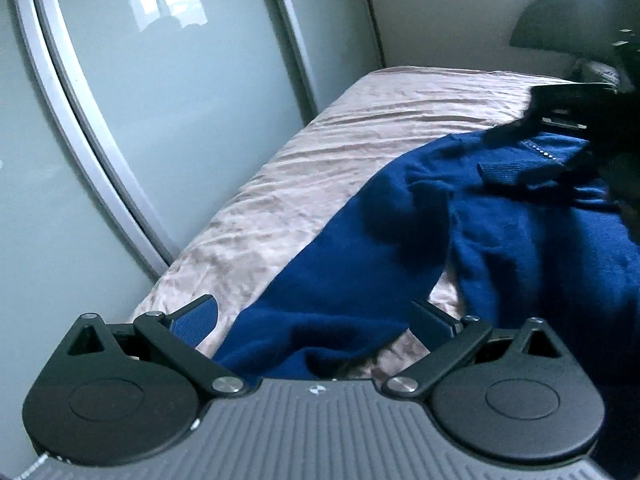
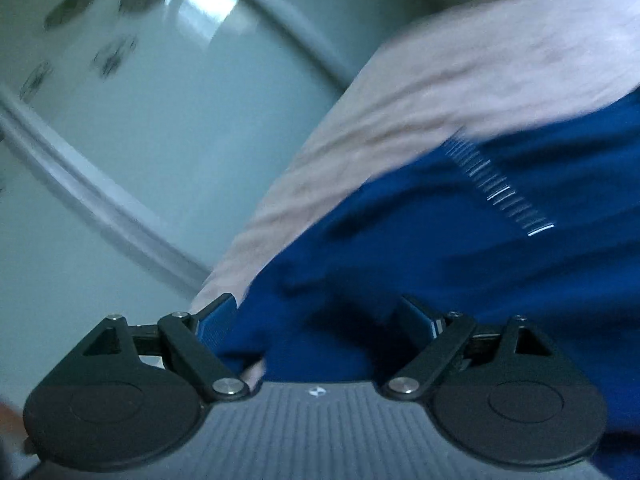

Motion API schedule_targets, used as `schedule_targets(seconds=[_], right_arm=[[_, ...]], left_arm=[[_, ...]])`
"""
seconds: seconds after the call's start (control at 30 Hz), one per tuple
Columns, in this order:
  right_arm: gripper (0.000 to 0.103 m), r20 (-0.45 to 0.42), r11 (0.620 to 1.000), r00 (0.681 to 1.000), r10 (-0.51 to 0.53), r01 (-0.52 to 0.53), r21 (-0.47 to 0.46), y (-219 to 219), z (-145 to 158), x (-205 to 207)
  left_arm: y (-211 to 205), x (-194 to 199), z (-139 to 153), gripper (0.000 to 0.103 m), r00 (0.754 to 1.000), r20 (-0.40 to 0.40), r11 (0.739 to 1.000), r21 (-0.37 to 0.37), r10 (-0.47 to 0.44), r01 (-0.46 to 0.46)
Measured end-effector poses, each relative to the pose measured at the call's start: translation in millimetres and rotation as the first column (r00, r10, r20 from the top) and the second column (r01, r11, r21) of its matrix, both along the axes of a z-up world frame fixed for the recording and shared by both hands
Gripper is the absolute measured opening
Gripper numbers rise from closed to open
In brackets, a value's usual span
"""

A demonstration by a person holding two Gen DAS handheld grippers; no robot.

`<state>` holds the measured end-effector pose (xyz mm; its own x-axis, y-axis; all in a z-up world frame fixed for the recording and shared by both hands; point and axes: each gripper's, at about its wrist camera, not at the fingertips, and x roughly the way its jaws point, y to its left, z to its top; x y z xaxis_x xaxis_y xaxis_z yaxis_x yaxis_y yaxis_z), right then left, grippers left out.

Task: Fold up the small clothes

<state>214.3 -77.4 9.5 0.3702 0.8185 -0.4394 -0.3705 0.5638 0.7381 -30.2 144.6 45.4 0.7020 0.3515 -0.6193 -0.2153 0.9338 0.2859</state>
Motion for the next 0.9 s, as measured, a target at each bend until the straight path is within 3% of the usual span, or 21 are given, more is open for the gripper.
schedule_targets(seconds=[0.07,0.13,0.17,0.2,0.27,0.33,0.37,0.43,0.53,0.6,0.67,0.7,0.77,0.87,0.9], right_arm=[[0.088,0.06,0.98,0.99,-0.131,0.138,-0.142,6,4,19],[0.09,0.203,0.872,0.925,-0.321,0.372,-0.319,3,15,32],[0.089,0.22,0.857,0.907,-0.359,0.414,-0.306,-5,21,34],[0.089,0.206,0.882,0.908,-0.364,0.407,-0.236,-14,25,32],[0.089,0.166,0.937,0.927,-0.335,0.347,-0.046,-34,31,19],[0.089,0.186,0.953,0.937,-0.294,0.302,-0.011,-40,37,3],[0.089,0.23,0.958,0.937,-0.264,0.282,-0.052,-37,40,-6],[0.089,0.363,0.928,0.917,-0.166,0.27,-0.256,-21,45,-30],[0.089,0.547,0.801,0.837,0.008,0.322,-0.505,8,41,-70],[0.089,0.593,0.792,0.8,0.093,0.301,-0.53,16,37,-88],[0.086,0.588,0.786,0.788,0.182,0.243,-0.568,29,33,-94],[0.083,0.578,0.765,0.786,0.221,0.228,-0.603,37,29,-94],[0.053,0.536,0.728,0.793,0.291,0.18,-0.661,49,19,-87],[0.026,0.489,0.728,0.829,0.27,0.157,-0.667,56,7,-66],[0.024,0.484,0.747,0.844,0.232,0.164,-0.644,52,8,-58]], left_arm=[[1,-1,2,0.103,1.0,-0.001,1.0,-0.007,0.0,0.0],[1,-5,4,0.103,1.0,0.01,1.0,-0.001,-0.004,0.004],[1,-7,6,0.103,1.0,0.018,1.0,0.006,-0.007,0.007],[2,-8,6,0.103,1.0,0.023,1.0,0.013,-0.007,0.007],[4,-6,3,0.103,1.0,0.015,1.0,0.017,0.009,-0.01],[8,0,0,0.103,1.0,-0.002,1.0,-0.012,0.025,-0.025],[9,2,-1,0.103,1.0,-0.008,0.999,-0.029,0.027,-0.028],[8,5,-3,0.103,1.0,-0.018,0.998,-0.066,0.01,-0.012],[0,9,0,0.103,0.999,-0.011,0.996,-0.087,-0.03,0.029],[-6,13,2,0.103,0.999,0.0,0.996,-0.082,-0.045,0.045],[-10,15,2,0.103,0.999,0.002,0.995,-0.081,-0.053,0.053],[-12,16,2,0.103,0.998,0.002,0.995,-0.084,-0.056,0.056],[-14,16,0,0.103,0.998,-0.001,0.994,-0.088,-0.061,0.061],[-13,18,-4,0.103,0.998,-0.014,0.995,-0.081,-0.061,0.059],[-12,19,-5,0.103,0.998,-0.017,0.995,-0.08,-0.056,0.055]])
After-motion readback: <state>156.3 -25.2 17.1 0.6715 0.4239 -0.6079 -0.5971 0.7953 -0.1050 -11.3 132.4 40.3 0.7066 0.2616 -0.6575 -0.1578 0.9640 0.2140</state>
